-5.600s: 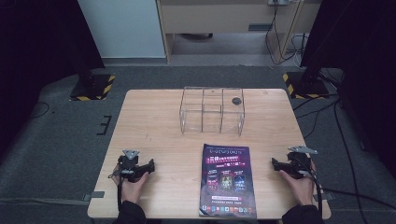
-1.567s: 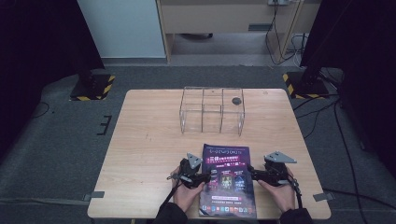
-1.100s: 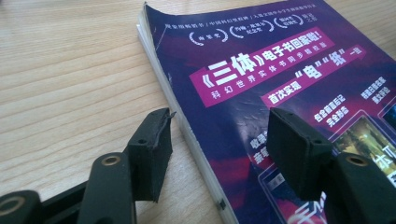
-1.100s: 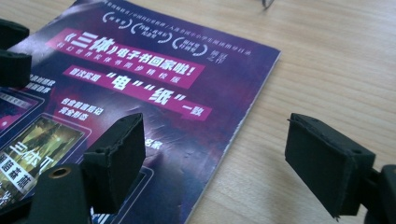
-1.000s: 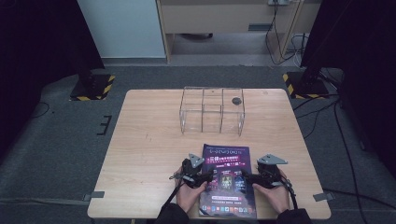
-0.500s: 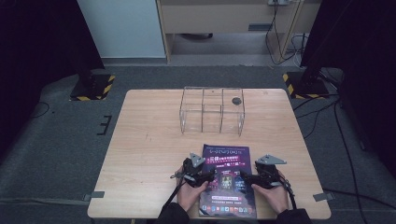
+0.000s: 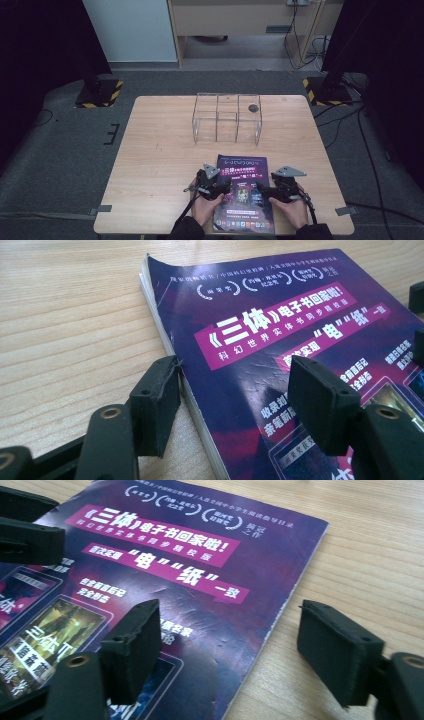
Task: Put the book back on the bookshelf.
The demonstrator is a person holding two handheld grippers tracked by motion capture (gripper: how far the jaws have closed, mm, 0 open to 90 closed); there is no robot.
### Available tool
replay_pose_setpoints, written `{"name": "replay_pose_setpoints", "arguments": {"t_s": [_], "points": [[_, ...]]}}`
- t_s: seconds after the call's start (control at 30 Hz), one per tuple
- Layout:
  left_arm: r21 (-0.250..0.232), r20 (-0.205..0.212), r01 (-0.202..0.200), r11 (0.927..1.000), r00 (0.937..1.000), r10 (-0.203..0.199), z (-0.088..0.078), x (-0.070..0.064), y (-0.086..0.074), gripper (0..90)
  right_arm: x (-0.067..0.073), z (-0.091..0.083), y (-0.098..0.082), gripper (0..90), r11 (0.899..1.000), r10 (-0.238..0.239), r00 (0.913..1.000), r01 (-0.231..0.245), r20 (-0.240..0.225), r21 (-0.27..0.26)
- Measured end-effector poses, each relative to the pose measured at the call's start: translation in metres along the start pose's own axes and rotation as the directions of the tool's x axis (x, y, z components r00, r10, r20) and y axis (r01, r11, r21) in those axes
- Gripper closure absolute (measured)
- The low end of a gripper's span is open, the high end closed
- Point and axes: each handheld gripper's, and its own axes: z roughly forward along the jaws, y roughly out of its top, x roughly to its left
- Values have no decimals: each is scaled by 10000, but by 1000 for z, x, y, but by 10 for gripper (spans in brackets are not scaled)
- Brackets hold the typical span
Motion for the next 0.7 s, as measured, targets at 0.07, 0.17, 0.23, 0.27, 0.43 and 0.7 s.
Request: {"name": "replay_pose_setpoints", "arguments": {"t_s": [0.07,0.17,0.23,0.27,0.43,0.7], "points": [[-26,87,77,10000,9999,-76,0,1,0,378,1,0,0,293,10000,5,10000,-5,3,-13],[-126,273,463,9988,9986,-460,-1,4,-1,398,1,1,0,305,10000,-60,10000,60,-66,-37],[-108,330,574,9983,9978,-570,-2,5,-1,404,1,1,0,319,10000,-72,9999,71,-124,-46],[-114,380,635,9979,9973,-630,-2,5,-1,403,1,1,0,326,10000,-81,9999,80,-143,-49],[-159,587,881,9960,9945,-870,-5,7,-2,414,2,1,1,336,10000,-35,9999,34,-157,-70],[-173,591,801,9966,9951,-790,-8,5,-3,415,2,2,1,334,10000,-39,9998,39,-191,-33]]}}
